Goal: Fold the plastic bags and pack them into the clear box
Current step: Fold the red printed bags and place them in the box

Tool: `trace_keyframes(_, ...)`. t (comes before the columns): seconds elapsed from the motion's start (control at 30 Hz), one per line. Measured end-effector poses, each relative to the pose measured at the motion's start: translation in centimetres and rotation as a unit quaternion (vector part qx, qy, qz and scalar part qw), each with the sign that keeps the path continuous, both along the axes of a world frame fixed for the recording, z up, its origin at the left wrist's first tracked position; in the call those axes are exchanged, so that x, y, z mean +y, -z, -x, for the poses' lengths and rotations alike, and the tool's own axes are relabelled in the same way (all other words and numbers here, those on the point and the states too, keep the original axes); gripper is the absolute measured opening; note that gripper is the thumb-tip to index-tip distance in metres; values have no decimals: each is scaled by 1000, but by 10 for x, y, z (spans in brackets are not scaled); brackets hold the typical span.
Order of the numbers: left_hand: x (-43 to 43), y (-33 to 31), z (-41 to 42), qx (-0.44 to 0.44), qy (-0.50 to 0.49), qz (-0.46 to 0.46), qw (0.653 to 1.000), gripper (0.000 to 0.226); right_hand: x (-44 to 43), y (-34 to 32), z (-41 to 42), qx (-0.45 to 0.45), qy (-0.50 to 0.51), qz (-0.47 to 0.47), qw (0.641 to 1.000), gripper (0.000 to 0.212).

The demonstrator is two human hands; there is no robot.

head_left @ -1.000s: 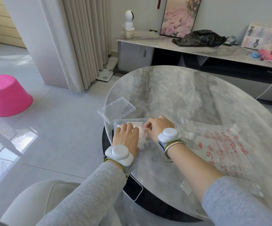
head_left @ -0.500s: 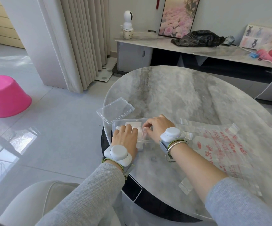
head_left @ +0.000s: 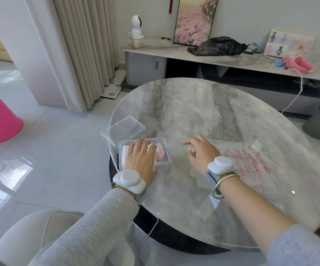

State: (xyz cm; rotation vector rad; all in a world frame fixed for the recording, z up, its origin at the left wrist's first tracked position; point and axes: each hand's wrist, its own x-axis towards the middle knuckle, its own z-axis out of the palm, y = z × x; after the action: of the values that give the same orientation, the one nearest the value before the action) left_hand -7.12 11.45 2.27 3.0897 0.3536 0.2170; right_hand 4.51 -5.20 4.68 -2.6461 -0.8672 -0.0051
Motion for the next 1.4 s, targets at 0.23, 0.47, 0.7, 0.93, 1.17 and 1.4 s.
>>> trace_keyframes(0.23,-61,8,-15,-156,198,48,966,33,-110,17,-9,63,46,181,980,42)
trace_keyframes(0.47,-102,40,-8,102,296,26,949,42,-149,47,28,170,54,320,930,71)
trace_keyframes(0.7,-106,47,-3,75,273,89,955,59,-149,71,62,-1,64,256,965,65)
trace_keyframes(0.93,-118,55,9,42,271,111,955,84,-125,71,83,-111,3,192,975,32)
trace_keyframes(1.17,-106,59,22,-41,261,175,948,68,-114,76,105,-129,-28,120,984,26)
trace_keyframes(1.4,-93,66,33,-6,247,219,944,62,-126,79,107,-154,-52,44,986,19)
